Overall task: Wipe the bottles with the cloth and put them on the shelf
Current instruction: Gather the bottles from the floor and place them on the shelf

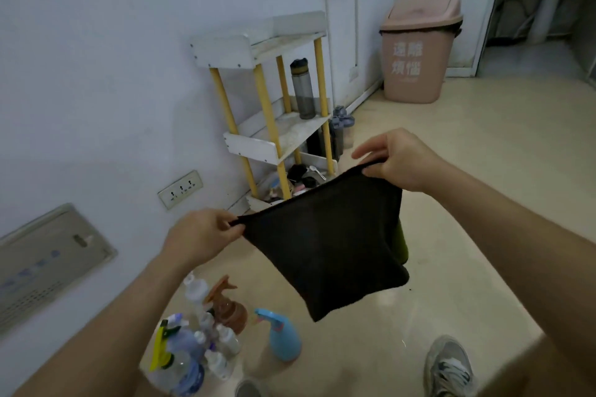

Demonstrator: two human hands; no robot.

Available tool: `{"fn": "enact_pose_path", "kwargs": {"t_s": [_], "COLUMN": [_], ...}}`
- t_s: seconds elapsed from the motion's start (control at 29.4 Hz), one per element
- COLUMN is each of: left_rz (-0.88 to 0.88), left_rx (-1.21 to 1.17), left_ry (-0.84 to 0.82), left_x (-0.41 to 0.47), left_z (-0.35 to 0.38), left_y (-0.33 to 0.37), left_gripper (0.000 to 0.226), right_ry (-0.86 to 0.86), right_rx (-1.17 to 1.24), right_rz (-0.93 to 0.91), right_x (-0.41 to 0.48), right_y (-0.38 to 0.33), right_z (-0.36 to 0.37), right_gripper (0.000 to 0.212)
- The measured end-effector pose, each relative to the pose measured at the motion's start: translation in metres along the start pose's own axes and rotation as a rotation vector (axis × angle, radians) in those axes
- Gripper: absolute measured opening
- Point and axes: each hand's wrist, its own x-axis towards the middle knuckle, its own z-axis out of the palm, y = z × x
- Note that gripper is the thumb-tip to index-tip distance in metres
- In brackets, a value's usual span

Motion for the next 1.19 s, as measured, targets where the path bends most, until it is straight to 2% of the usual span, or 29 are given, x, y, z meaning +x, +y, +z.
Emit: {"fn": "enact_pose_path", "kwargs": {"t_s": [0.1,0.17,0.41,0.61,0.65,0.71,0.85,0.95,1.06,1.12,1.19], "left_rz": [-0.018,-0.036,-0.218,-0.327,-0.334,-0.353,-0.317,-0.291,-0.265,-0.271,-0.308], "left_rx": [0.036,0.049,-0.283,-0.486,-0.501,-0.555,-0.635,-0.815,-0.792,-0.703,-0.685], "left_ry": [0.288,0.388,0.517,0.584,0.597,0.615,0.663,0.695,0.743,0.755,0.731], "left_x": [0.008,0.014,0.061,0.132,0.146,0.174,0.235,0.279,0.315,0.331,0.341], "left_z": [-0.024,-0.031,-0.036,-0.024,-0.022,-0.018,-0.007,-0.004,-0.007,-0.007,-0.001], "left_y": [-0.016,-0.025,-0.045,-0.072,-0.077,-0.087,-0.111,-0.123,-0.132,-0.144,-0.156], "left_gripper": [0.028,0.026,0.023,0.028,0.029,0.028,0.02,0.036,0.054,0.068,0.071], "right_ry": [0.024,0.023,-0.019,-0.23,-0.256,-0.284,-0.277,-0.188,-0.012,0.076,0.14], "right_rx": [-0.117,-0.172,-0.529,-0.644,-0.618,-0.407,0.335,0.806,0.867,0.739,0.513], "right_rz": [0.003,-0.028,-0.034,0.006,0.014,0.06,0.26,0.259,0.115,-0.035,-0.216], "right_x": [0.01,0.02,0.078,0.144,0.157,0.182,0.224,0.258,0.302,0.339,0.375], "right_y": [-0.004,-0.009,-0.026,-0.024,-0.024,-0.026,-0.04,-0.045,-0.054,-0.066,-0.078], "right_z": [0.02,0.036,0.087,0.135,0.142,0.155,0.171,0.186,0.2,0.209,0.217], "right_gripper": [0.03,0.03,0.022,0.006,0.005,0.007,0.009,0.012,0.011,0.016,0.02]}}
